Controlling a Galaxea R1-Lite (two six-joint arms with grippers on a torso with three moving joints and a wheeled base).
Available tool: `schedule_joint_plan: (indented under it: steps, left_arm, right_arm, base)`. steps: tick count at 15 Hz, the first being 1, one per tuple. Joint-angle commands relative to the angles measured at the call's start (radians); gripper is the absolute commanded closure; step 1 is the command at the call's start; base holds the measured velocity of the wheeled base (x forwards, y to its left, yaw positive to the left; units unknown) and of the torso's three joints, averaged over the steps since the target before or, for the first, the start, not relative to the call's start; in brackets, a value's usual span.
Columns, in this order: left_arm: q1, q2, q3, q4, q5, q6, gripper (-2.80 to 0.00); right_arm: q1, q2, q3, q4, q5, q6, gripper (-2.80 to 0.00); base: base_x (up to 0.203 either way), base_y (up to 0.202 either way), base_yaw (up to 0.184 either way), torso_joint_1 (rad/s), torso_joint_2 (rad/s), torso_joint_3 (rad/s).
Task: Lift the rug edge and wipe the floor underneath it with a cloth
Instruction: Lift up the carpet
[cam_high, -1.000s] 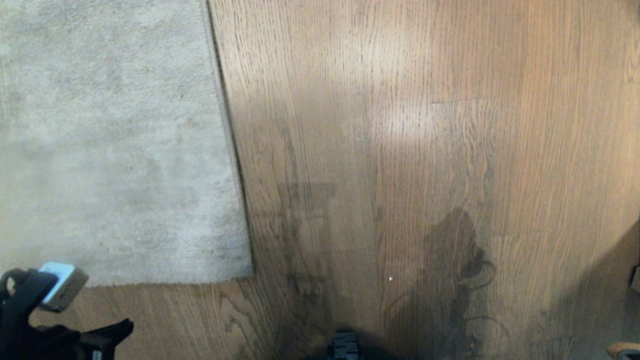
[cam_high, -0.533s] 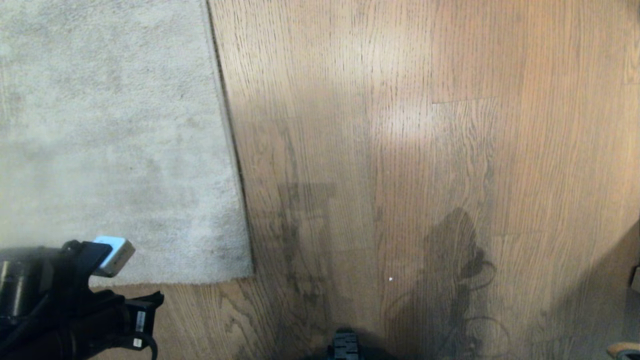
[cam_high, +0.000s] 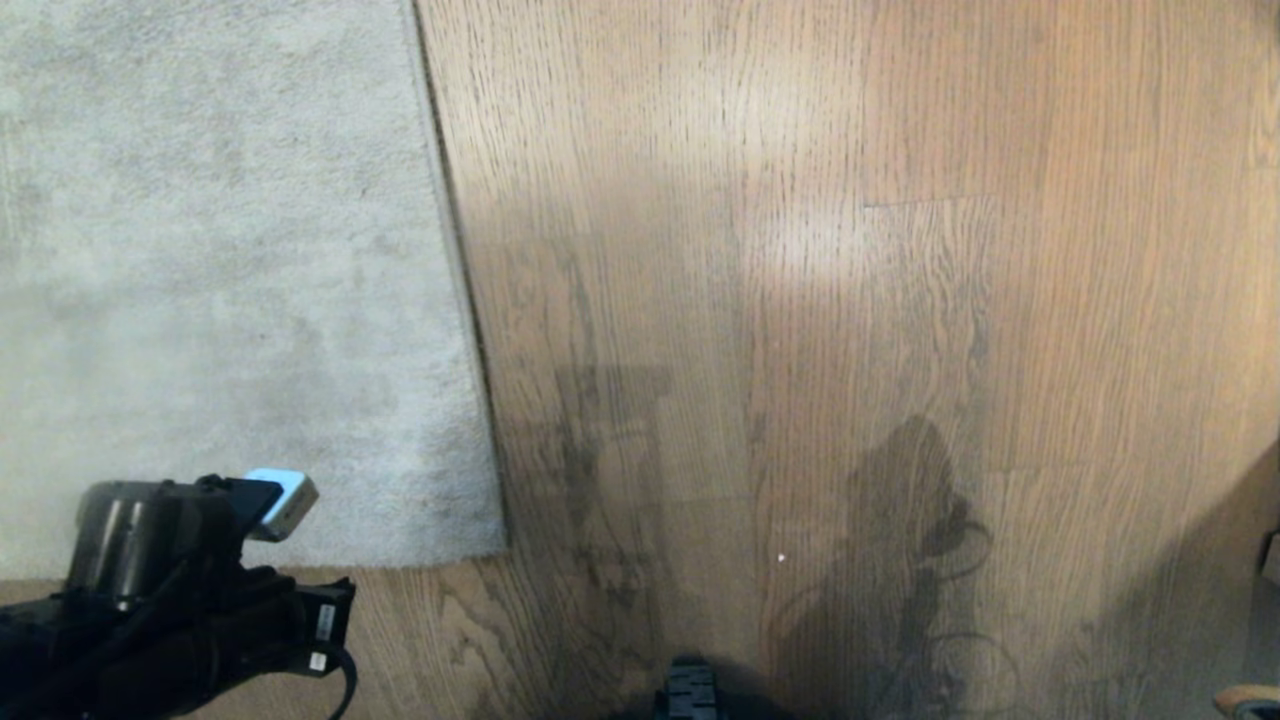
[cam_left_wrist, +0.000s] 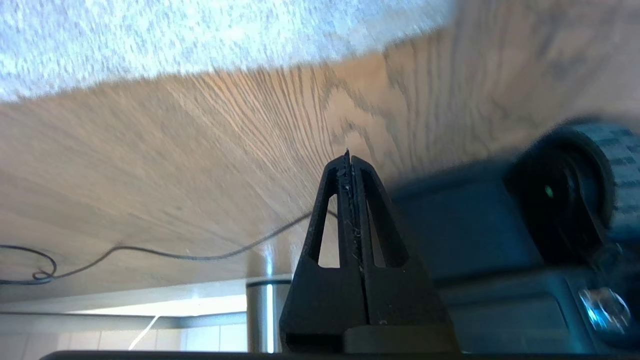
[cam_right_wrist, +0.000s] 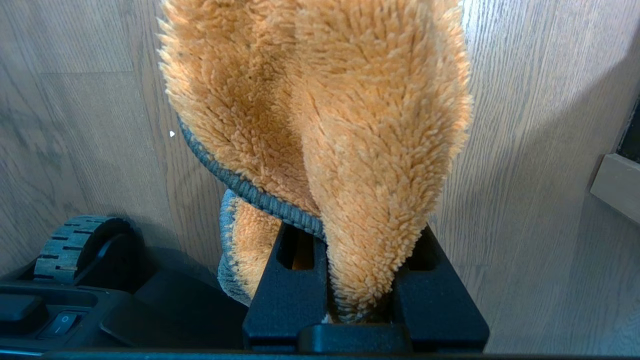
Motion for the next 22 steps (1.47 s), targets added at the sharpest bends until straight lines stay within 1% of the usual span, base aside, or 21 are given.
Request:
schedule_joint_plan:
  steps: [1, 5, 7, 10, 12, 13, 15, 17, 18, 20, 22]
  left_arm:
    - [0.000, 0.082, -0.001, -0.065, 0.012, -0.001, 0.00]
    - [-0.007, 0.197, -0.024, -0.175, 0.037, -0.001, 0.00]
    - [-0.034, 0.214, -0.073, -0.179, 0.060, -0.007, 0.00]
    - [-0.085, 0.220, -0.135, -0.170, 0.073, -0.058, 0.00]
    - [-0.112, 0.212, -0.180, -0.143, 0.089, -0.071, 0.00]
    - [-0.131, 0.204, -0.210, -0.110, 0.094, -0.096, -2.80]
    - [-0.157, 0.199, -0.281, -0.046, 0.096, -0.129, -2.80]
    - [-0.161, 0.220, -0.368, 0.007, 0.103, -0.133, -2.80]
    - [-0.165, 0.237, -0.411, 0.035, 0.121, -0.133, -2.80]
    - [-0.180, 0.274, -0.476, 0.079, 0.196, -0.126, -2.80]
    - [-0.197, 0.287, -0.517, 0.124, 0.227, -0.122, -2.80]
  right_arm:
    - [0.001, 0.001, 0.000, 0.000, 0.001, -0.001, 0.00]
    - [0.000, 0.001, 0.000, 0.000, 0.001, -0.001, 0.00]
    - [0.000, 0.001, 0.000, 0.000, 0.001, -0.001, 0.00]
    - [0.000, 0.001, 0.000, 0.000, 0.001, -0.001, 0.00]
    - [0.000, 0.001, 0.000, 0.000, 0.001, -0.001, 0.00]
    - [0.000, 0.001, 0.000, 0.000, 0.001, -0.001, 0.00]
    - [0.000, 0.001, 0.000, 0.000, 0.001, -0.001, 0.00]
    - [0.000, 0.001, 0.000, 0.000, 0.001, -0.001, 0.00]
    - [0.002, 0.001, 0.000, 0.000, 0.001, -0.001, 0.00]
    - [0.001, 0.001, 0.000, 0.000, 0.001, -0.001, 0.00]
    - [0.000, 0.001, 0.000, 0.000, 0.001, -0.001, 0.00]
  base:
    - [0.000, 0.000, 0.000, 0.000, 0.00, 0.000]
    - [0.000, 0.000, 0.000, 0.000, 0.00, 0.000]
    - [0.000, 0.000, 0.000, 0.000, 0.00, 0.000]
    - [0.000, 0.000, 0.000, 0.000, 0.00, 0.000]
    - [0.000, 0.000, 0.000, 0.000, 0.00, 0.000]
    - [0.000, 0.000, 0.000, 0.000, 0.00, 0.000]
    - [0.000, 0.000, 0.000, 0.000, 0.00, 0.000]
    - [0.000, 0.000, 0.000, 0.000, 0.00, 0.000]
    - [0.000, 0.000, 0.000, 0.000, 0.00, 0.000]
    - [0.000, 0.000, 0.000, 0.000, 0.00, 0.000]
    - [0.000, 0.000, 0.000, 0.000, 0.00, 0.000]
